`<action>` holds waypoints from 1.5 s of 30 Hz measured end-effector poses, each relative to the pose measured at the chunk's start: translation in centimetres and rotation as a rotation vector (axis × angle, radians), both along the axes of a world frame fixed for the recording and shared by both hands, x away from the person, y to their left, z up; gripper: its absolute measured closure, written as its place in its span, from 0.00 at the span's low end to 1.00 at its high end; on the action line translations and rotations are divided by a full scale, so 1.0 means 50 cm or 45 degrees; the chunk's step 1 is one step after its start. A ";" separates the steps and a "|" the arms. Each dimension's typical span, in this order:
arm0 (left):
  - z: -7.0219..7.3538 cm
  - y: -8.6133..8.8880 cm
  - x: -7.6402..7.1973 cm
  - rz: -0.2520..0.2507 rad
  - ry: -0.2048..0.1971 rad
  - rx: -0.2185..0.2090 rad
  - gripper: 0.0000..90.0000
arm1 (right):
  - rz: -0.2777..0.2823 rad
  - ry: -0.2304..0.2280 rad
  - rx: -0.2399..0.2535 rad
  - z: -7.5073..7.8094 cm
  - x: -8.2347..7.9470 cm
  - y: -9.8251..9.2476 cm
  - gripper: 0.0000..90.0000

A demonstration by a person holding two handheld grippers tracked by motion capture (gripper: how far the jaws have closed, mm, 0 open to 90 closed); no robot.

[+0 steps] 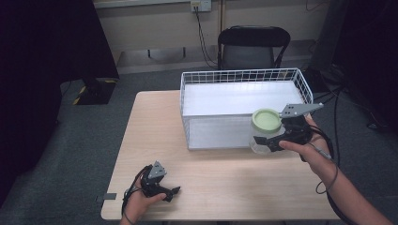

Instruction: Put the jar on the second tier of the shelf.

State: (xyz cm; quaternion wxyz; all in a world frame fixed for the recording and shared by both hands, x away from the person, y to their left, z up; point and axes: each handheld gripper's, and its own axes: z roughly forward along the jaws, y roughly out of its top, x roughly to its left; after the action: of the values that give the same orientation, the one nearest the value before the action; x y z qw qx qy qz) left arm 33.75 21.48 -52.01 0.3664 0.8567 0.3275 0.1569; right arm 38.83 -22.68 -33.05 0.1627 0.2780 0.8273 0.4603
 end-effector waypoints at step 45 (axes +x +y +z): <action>0.000 0.000 0.000 0.000 -0.002 -0.001 0.00 | -0.034 -0.054 0.003 0.170 0.070 0.059 0.12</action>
State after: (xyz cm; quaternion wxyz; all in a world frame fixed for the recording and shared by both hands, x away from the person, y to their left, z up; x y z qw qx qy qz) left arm 33.76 21.48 -52.01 0.3669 0.8564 0.3274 0.1575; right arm 42.33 -19.74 -24.55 0.1859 0.2794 0.8193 0.4648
